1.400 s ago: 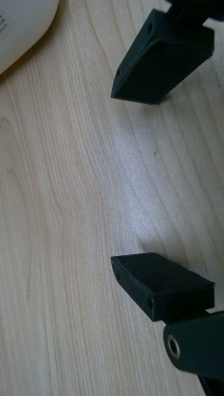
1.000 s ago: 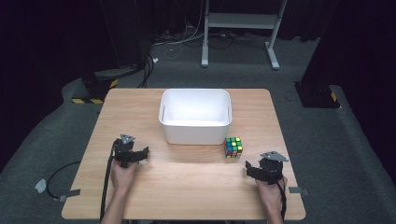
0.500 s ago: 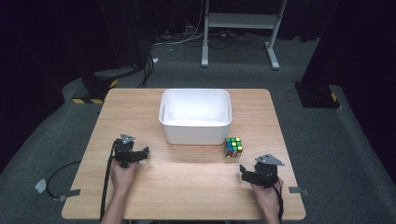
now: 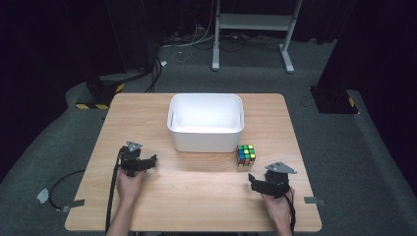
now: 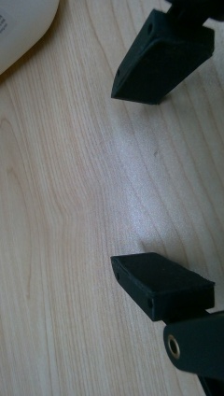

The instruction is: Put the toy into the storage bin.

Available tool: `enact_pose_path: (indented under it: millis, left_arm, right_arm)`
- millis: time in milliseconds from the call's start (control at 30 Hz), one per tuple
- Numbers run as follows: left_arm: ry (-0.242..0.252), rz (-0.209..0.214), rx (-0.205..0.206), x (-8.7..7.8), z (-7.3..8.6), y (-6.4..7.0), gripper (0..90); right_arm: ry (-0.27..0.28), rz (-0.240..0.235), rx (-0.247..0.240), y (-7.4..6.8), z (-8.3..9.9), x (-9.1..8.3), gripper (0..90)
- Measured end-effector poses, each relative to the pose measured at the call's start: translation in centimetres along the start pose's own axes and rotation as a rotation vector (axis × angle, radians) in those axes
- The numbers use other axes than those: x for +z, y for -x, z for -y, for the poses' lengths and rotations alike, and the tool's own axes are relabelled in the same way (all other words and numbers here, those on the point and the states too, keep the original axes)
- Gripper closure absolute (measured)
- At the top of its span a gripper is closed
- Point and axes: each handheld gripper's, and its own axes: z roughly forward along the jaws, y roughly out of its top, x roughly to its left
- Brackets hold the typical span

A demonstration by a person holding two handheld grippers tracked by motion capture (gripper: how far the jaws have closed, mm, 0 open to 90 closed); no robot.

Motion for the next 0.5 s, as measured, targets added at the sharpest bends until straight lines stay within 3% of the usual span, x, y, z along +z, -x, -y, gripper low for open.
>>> enact_pose_path:
  millis: [167,300,500]
  left_arm:
    - [0.0,0.001,0.001,0.0,0.0,0.0,16.9]
    - [0.0,0.001,0.0,0.0,0.0,0.0,17.0]
    - [0.0,0.001,0.001,0.0,0.0,0.0,16.9]
  right_arm:
    - [0.003,-0.001,-0.007,-0.3,-0.2,0.0,13.7]
    - [0.006,-0.033,0.027,-0.2,-0.6,0.1,14.1]
    - [-0.003,-0.038,0.013,-0.6,-1.3,0.4,13.8]
